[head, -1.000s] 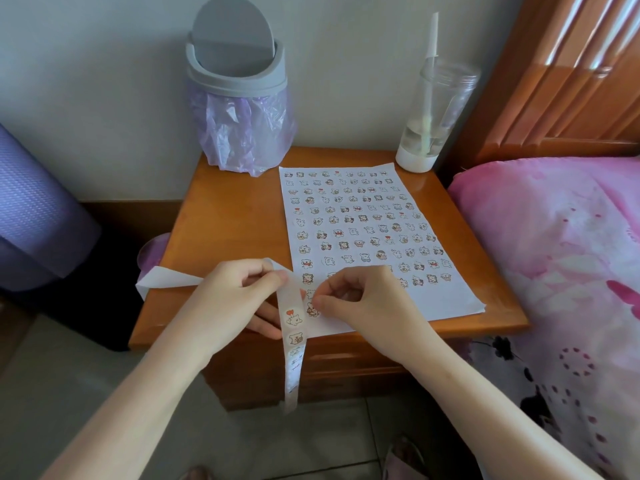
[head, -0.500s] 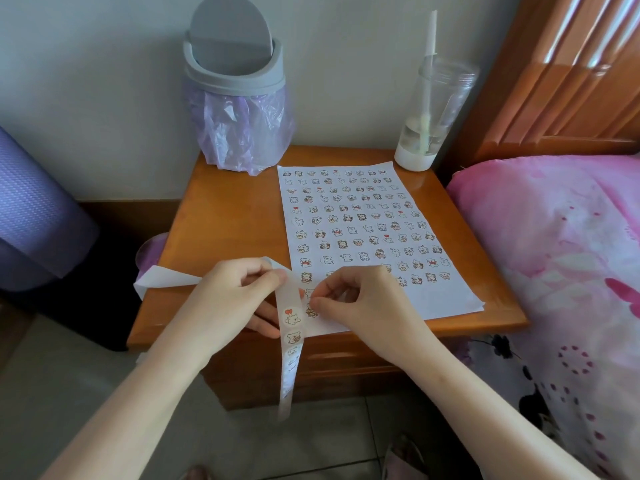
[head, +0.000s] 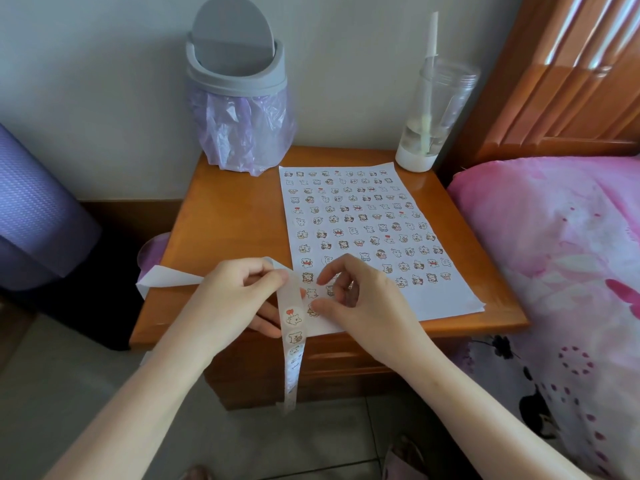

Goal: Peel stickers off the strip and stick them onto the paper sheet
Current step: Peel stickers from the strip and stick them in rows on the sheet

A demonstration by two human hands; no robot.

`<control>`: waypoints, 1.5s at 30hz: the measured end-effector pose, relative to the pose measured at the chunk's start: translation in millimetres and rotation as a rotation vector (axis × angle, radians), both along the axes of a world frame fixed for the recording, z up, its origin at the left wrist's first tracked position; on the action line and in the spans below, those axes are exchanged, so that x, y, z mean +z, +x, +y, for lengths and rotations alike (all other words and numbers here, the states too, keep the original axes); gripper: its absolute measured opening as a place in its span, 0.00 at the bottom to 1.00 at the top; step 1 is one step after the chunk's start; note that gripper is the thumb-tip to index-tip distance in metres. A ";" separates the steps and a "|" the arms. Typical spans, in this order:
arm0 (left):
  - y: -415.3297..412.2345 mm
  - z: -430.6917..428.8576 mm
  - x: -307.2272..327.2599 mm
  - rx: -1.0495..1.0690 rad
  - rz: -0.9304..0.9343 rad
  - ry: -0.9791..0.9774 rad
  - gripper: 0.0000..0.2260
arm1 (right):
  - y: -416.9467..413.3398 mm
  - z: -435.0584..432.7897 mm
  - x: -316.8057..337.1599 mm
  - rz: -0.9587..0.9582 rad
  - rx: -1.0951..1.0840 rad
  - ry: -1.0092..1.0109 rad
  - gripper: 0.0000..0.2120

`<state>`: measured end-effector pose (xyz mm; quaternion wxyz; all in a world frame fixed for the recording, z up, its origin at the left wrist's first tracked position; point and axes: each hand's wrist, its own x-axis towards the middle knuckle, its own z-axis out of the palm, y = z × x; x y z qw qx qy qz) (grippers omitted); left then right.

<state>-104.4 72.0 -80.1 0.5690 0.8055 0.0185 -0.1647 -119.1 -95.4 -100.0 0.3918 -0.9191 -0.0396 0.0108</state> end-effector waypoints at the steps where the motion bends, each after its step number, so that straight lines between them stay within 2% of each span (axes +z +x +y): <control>1: 0.1 0.2 -0.1 0.000 0.002 -0.001 0.08 | 0.7 -0.8 -0.7 -0.003 -0.004 -0.009 0.08; 3: -0.2 -0.1 0.1 -0.002 -0.002 0.001 0.08 | 2.4 -2.6 -1.1 0.006 -0.011 0.021 0.06; 7: -0.5 -0.5 0.6 0.006 -0.010 0.001 0.08 | 1.3 -3.4 1.1 0.037 0.006 0.064 0.12; 12: -0.2 0.9 1.2 -0.008 0.000 -0.009 0.08 | 0.6 -3.6 -0.9 0.013 0.008 0.022 0.06; 17: -0.7 7.3 8.2 -0.002 -0.003 -0.096 0.07 | -0.2 -1.3 3.7 -0.018 -0.048 0.217 0.02; 20: -5.4 7.3 12.4 -0.006 -0.051 -0.143 0.07 | -3.1 0.8 10.7 -0.107 -0.038 0.324 0.05; 23: -9.1 3.3 12.5 0.008 -0.094 -0.158 0.06 | -11.0 1.7 18.0 -0.131 0.067 0.404 0.08; 27: -11.4 0.1 11.0 0.047 -0.157 -0.157 0.05 | -20.2 3.4 18.6 -0.133 0.120 0.366 0.03; 30: -12.1 -0.7 10.8 0.052 -0.164 -0.175 0.07 | -19.6 2.9 18.0 -0.128 0.109 0.353 0.06; 37: -12.7 -3.5 15.0 0.015 -0.031 -0.246 0.11 | -20.0 0.3 19.7 -0.159 0.057 0.388 0.09; 41: -12.7 -2.8 15.2 -0.024 -0.032 -0.221 0.08 | -18.6 -0.3 17.8 -0.216 0.068 0.343 0.09; 45: -13.4 -3.1 14.5 -0.012 -0.044 -0.216 0.08 | -17.7 -0.3 14.1 -0.365 0.097 0.216 0.06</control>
